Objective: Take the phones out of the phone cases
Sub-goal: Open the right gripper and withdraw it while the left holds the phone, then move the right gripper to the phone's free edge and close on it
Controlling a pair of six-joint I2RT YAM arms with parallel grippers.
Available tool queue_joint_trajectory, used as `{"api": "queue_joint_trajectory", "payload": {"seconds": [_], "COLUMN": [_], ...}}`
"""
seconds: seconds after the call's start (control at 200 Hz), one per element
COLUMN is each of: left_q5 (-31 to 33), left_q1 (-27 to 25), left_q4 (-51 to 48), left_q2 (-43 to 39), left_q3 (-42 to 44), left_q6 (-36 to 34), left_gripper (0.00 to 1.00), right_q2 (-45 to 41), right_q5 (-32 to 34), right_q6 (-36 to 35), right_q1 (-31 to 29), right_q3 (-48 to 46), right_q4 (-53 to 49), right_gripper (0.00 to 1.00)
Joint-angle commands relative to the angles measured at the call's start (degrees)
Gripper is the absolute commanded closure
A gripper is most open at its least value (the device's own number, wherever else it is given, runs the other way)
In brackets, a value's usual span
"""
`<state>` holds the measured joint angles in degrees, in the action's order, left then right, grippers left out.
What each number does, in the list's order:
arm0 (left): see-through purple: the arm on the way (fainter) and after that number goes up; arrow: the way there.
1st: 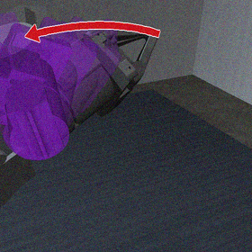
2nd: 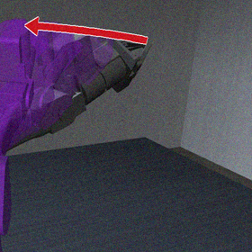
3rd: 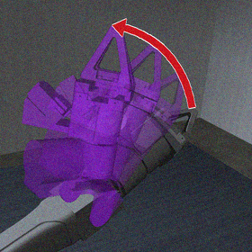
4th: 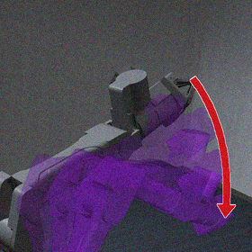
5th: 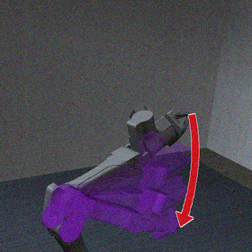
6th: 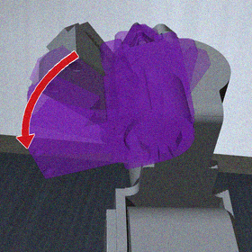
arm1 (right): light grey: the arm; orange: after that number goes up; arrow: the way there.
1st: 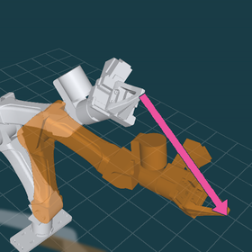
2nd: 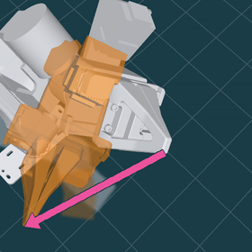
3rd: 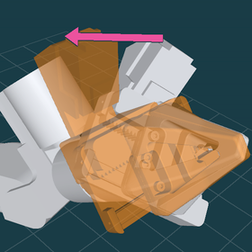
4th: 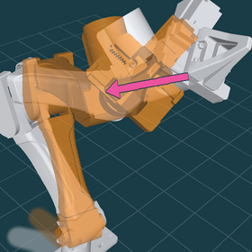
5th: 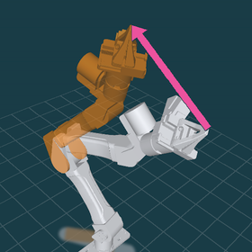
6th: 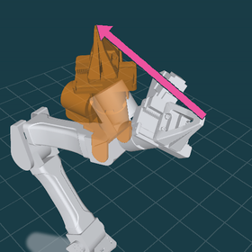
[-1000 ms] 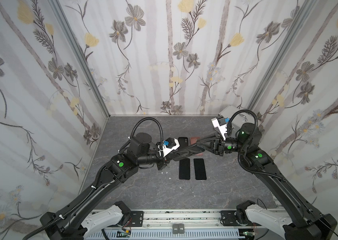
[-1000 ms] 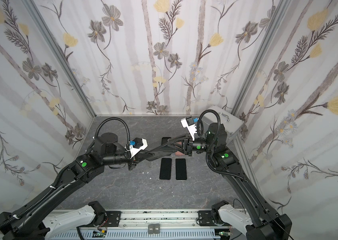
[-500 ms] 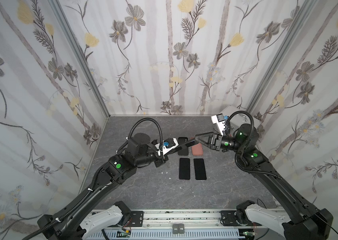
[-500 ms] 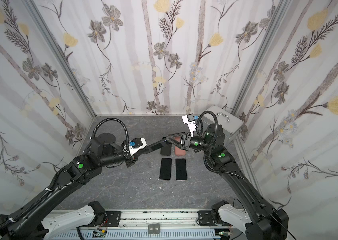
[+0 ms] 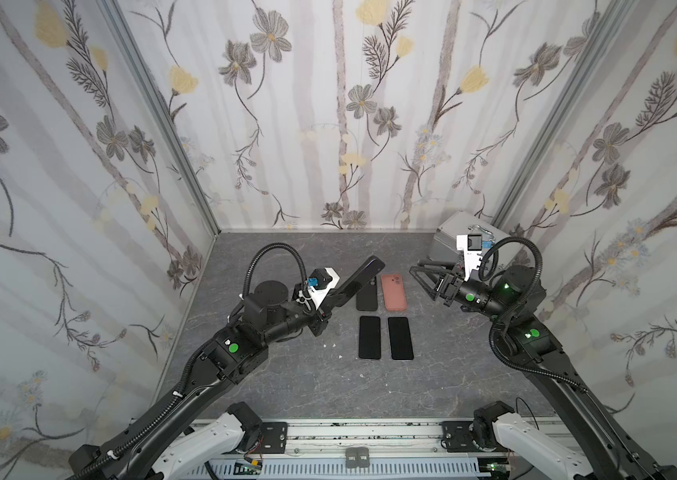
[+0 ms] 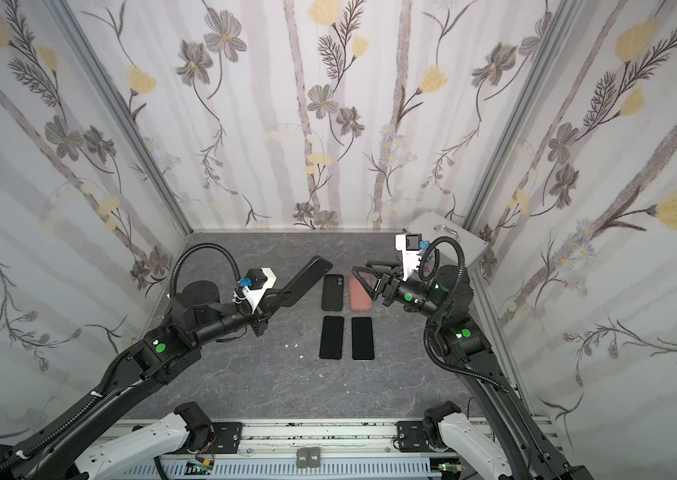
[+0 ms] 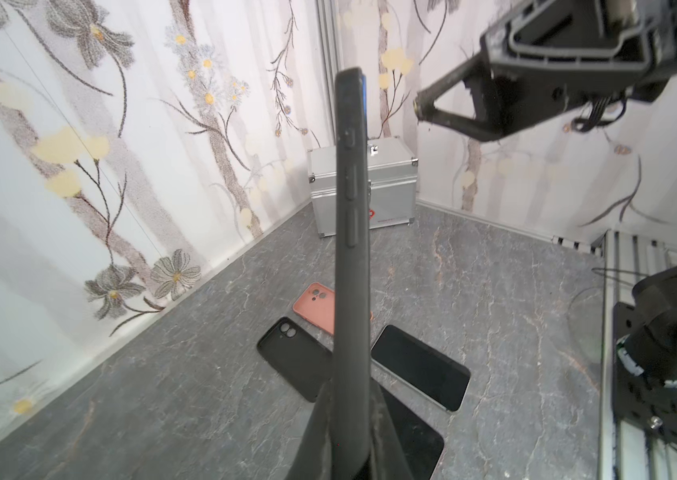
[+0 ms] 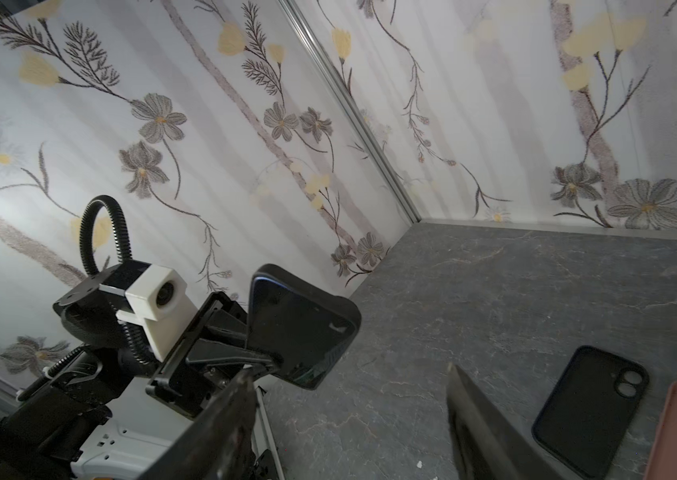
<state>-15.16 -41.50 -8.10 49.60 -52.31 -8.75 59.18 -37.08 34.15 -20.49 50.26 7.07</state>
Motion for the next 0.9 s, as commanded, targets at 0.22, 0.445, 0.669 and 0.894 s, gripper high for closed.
{"api": "queue_joint_trajectory", "payload": {"seconds": [0.22, 0.445, 0.669, 0.894], "left_q5": [-9.2, -16.9, -18.2, -19.2], "left_q1": [0.0, 0.0, 0.0, 0.0], "left_q4": [38.4, 49.0, 51.7, 52.2], "left_q2": [-1.8, 0.1, 0.5, 1.0], "left_q3": [11.5, 11.9, 12.3, 12.4], "left_q6": [32.9, 40.9, 43.2, 43.6], "left_gripper": [1.0, 1.0, 1.0, 1.0], "right_q2": [-1.2, 1.2, 4.3, 6.8], "right_q5": [-11.5, -16.0, -14.4, -13.7], "right_q6": [-8.7, -6.7, -3.0, -3.6], "right_q1": [-4.5, -9.3, -14.0, -16.0], "right_q3": [-5.1, -6.3, -5.9, -3.9], "right_q4": [11.5, 19.5, 28.3, 28.3], "right_gripper": [0.3, 0.35, 0.41, 0.49]}}
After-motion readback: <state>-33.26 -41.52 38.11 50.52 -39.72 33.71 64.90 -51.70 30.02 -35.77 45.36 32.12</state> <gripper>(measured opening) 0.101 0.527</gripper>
